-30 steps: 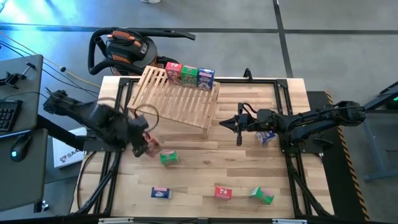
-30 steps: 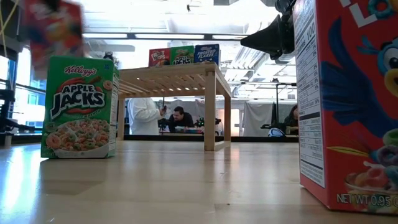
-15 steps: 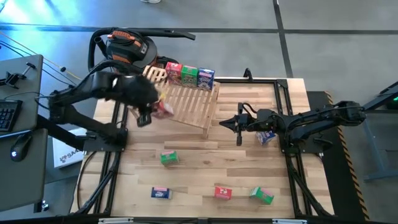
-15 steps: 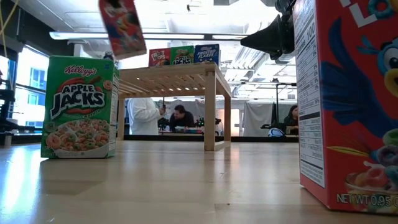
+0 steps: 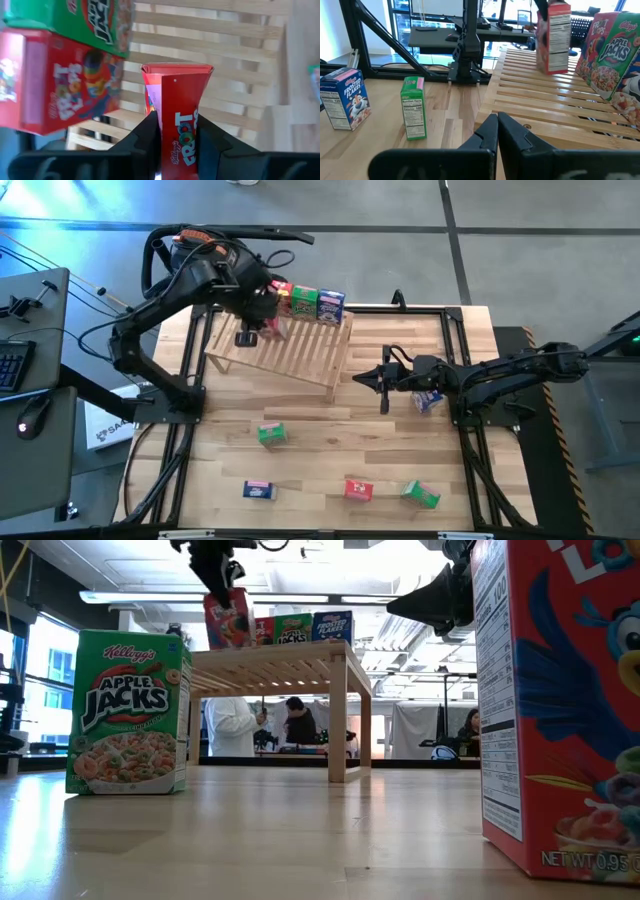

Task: Stack cereal on shelf
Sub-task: Put the left red cereal box on the shelf aligned with the other red cereal box

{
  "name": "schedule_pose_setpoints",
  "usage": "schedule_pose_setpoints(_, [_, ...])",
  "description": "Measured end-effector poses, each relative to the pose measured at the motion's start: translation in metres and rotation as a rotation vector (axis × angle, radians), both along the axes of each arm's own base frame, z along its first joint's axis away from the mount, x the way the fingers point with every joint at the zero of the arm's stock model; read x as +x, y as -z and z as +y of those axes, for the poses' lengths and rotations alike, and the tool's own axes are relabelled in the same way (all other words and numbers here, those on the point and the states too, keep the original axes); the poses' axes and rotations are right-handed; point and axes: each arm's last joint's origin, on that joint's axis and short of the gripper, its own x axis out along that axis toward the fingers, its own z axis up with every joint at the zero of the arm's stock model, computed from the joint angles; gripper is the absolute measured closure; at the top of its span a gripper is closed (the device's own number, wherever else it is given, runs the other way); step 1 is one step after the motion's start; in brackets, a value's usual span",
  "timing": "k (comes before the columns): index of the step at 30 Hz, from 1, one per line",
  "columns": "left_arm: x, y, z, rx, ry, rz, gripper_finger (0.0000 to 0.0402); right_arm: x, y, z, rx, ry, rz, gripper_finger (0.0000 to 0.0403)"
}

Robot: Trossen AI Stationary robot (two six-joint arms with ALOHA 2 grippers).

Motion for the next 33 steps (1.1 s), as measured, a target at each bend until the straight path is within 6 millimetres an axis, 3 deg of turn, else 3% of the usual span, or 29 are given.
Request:
schedule_pose_setpoints(17, [0.0062,-0.0019,0.0043,0.063,-0.001,-0.021,0.0226,0.0000,0.0000,0.0001,0.000,-0.003,0.000,0.0403])
schedule_pose_setpoints(33, [0.0061,-0.0028,0.0074,0.076,-0.050,-0.036,0.0220,0.0000,0.0000,0.0001,0.000,-0.005,0.000,0.0403])
